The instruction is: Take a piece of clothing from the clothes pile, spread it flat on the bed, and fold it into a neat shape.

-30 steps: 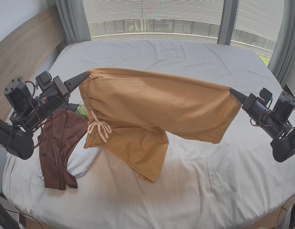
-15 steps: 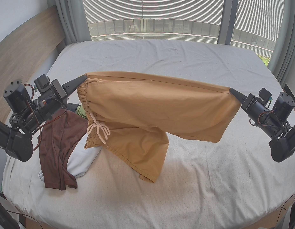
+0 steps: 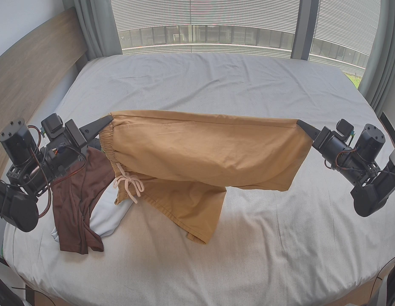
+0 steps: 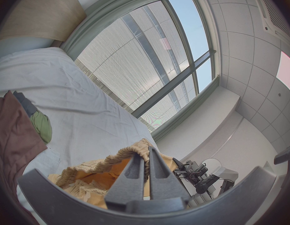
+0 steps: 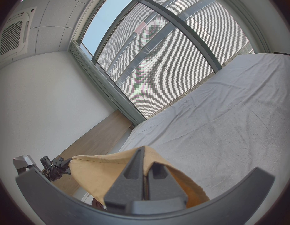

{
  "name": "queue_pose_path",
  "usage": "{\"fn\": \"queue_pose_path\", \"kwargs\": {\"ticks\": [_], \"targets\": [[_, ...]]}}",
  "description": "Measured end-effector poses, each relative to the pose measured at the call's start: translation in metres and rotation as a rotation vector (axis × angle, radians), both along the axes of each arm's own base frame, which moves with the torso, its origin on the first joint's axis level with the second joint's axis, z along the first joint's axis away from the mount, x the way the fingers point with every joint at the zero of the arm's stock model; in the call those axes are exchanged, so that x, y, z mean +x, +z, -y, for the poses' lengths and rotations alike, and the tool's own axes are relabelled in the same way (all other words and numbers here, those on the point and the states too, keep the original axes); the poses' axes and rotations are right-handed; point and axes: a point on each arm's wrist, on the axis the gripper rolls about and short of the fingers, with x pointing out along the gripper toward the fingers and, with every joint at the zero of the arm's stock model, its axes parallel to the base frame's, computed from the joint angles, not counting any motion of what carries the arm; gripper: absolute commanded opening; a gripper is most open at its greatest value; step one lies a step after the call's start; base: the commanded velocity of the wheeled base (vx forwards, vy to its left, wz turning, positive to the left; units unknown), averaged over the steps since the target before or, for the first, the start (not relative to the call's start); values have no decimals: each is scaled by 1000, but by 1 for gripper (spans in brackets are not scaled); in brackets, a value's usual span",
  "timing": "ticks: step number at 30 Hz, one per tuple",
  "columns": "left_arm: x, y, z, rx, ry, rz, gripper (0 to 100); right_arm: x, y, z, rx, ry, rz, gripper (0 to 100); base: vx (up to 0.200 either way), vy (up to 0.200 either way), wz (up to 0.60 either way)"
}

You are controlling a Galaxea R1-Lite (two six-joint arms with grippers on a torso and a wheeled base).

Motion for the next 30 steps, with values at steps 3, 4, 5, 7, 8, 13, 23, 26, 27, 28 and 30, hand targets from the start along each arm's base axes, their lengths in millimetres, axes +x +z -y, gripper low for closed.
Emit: {"fn": "queue_pose_path", "kwargs": {"ticks": [3,4,5,7,8,13,23,26,27,28,30], "targets": [[-4,-2,-1,-6,38,-13,0,5,0,0,0,0,4,0,0,0,0],[-4,-3,-1,-6,44,-15,0,6,-1,0,0,0,3,0,0,0,0],[-5,-2,-1,-7,47,-15,0,7,0,0,0,-1,5,0,0,0,0],[-4,-1,-1,-7,49,-8,0,10,1,0,0,-1,10,0,0,0,0],[-3,0,-1,-8,50,-4,0,10,1,0,0,-1,12,0,0,0,0],[5,3,0,-11,50,15,0,16,5,-1,3,0,32,0,0,0,0],[34,0,2,-16,64,32,0,38,7,-4,4,-2,29,0,0,0,0],[42,-1,3,-20,79,34,0,46,7,-4,3,-4,20,0,0,0,0],[45,-2,4,-21,83,34,0,49,7,-4,3,-7,17,0,0,0,0],[48,-2,5,-22,86,35,0,53,7,-3,3,-9,14,0,0,0,0],[53,-5,6,-23,89,33,0,58,5,-3,2,-13,9,0,0,0,0]]}}
